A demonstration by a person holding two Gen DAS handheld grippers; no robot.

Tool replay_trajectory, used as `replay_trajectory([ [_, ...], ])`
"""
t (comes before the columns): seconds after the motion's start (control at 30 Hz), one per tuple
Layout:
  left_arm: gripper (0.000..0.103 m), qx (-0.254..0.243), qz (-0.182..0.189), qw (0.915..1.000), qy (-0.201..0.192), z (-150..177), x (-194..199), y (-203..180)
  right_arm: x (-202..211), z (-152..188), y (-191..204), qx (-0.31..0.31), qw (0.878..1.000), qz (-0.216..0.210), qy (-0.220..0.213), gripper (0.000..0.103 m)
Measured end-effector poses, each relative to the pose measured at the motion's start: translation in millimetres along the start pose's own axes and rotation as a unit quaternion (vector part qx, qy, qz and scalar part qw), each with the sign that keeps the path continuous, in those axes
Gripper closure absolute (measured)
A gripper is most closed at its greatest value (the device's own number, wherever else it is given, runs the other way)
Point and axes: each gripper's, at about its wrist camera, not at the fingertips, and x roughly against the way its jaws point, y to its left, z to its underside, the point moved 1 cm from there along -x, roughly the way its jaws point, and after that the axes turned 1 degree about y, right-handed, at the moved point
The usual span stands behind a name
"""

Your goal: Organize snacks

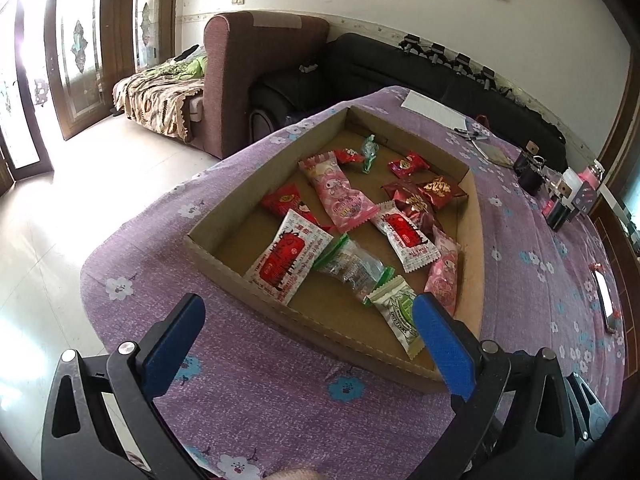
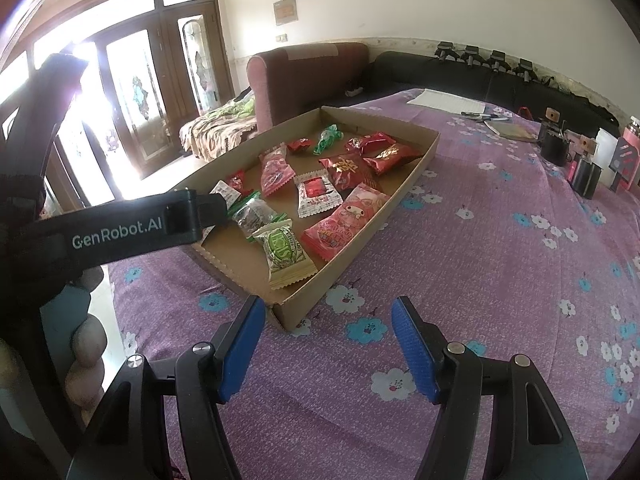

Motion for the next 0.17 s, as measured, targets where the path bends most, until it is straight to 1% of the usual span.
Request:
replay_trajectory([
  [0.17, 0.000, -0.008, -0.003, 0.9999, -0.008, -2.6, 7.9, -3.0, 10.3, 0.9, -3.1, 0.005, 1.000, 0.004, -0.008, 0.036],
])
